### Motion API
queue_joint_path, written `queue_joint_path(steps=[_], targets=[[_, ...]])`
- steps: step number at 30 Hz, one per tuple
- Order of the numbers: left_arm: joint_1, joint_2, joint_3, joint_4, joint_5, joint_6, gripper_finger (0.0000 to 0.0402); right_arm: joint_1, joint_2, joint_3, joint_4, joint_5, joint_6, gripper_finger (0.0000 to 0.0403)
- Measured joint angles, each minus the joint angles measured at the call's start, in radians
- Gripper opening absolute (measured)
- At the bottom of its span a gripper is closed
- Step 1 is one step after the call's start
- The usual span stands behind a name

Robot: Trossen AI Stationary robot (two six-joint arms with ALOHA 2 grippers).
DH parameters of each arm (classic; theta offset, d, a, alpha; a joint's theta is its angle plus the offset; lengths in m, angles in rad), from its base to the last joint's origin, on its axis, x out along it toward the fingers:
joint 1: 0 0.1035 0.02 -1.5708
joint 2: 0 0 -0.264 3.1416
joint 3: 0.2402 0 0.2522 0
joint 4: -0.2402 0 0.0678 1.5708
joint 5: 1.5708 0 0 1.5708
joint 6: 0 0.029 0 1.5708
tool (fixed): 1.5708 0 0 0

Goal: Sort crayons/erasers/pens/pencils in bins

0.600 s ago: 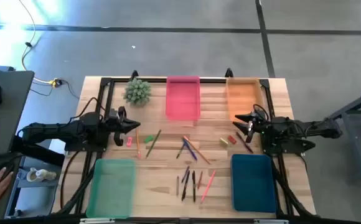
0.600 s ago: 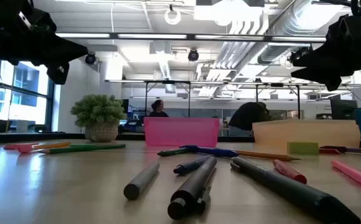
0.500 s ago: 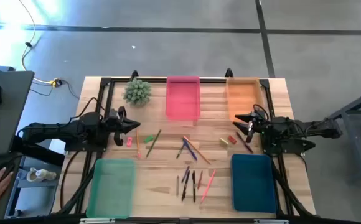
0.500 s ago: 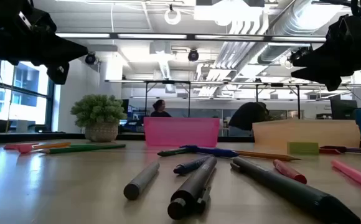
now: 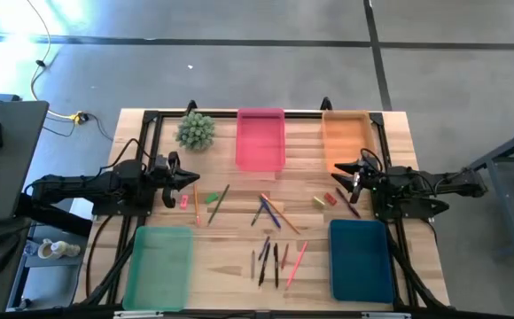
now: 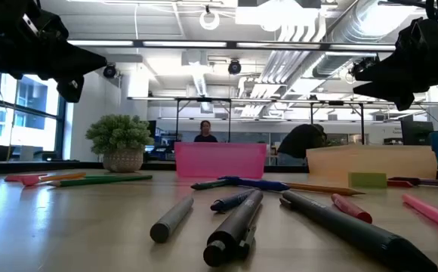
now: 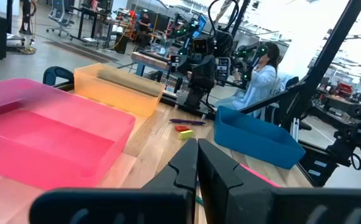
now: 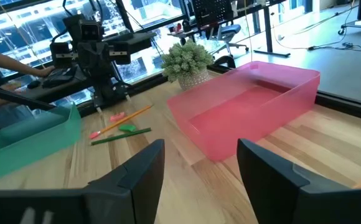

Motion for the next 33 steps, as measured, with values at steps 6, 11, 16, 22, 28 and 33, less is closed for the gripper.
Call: queue_joint_path(steps=[6, 11, 16, 22, 28, 33], targets=[[0.000, 0.000, 0.000, 0.000, 0.000, 0.000, 0.0001, 0.000, 0.000, 0.000, 0.000, 0.000, 0.000, 0.0193], [0.000, 0.000, 0.000, 0.000, 0.000, 0.000, 0.0001, 0.000, 0.000, 0.000, 0.000, 0.000, 0.000, 0.0193], [0.000, 0.000, 0.000, 0.000, 0.000, 0.000, 0.0001, 0.000, 0.000, 0.000, 0.000, 0.000, 0.000, 0.0193], [0.000, 0.000, 0.000, 0.000, 0.000, 0.000, 0.0001, 0.000, 0.000, 0.000, 0.000, 0.000, 0.000, 0.0193], [0.000, 0.000, 0.000, 0.000, 0.000, 0.000, 0.0001, 0.000, 0.000, 0.000, 0.000, 0.000, -0.002, 0.0193], [0.000, 0.000, 0.000, 0.000, 0.000, 0.000, 0.0001, 0.000, 0.000, 0.000, 0.000, 0.000, -0.002, 0.0193]])
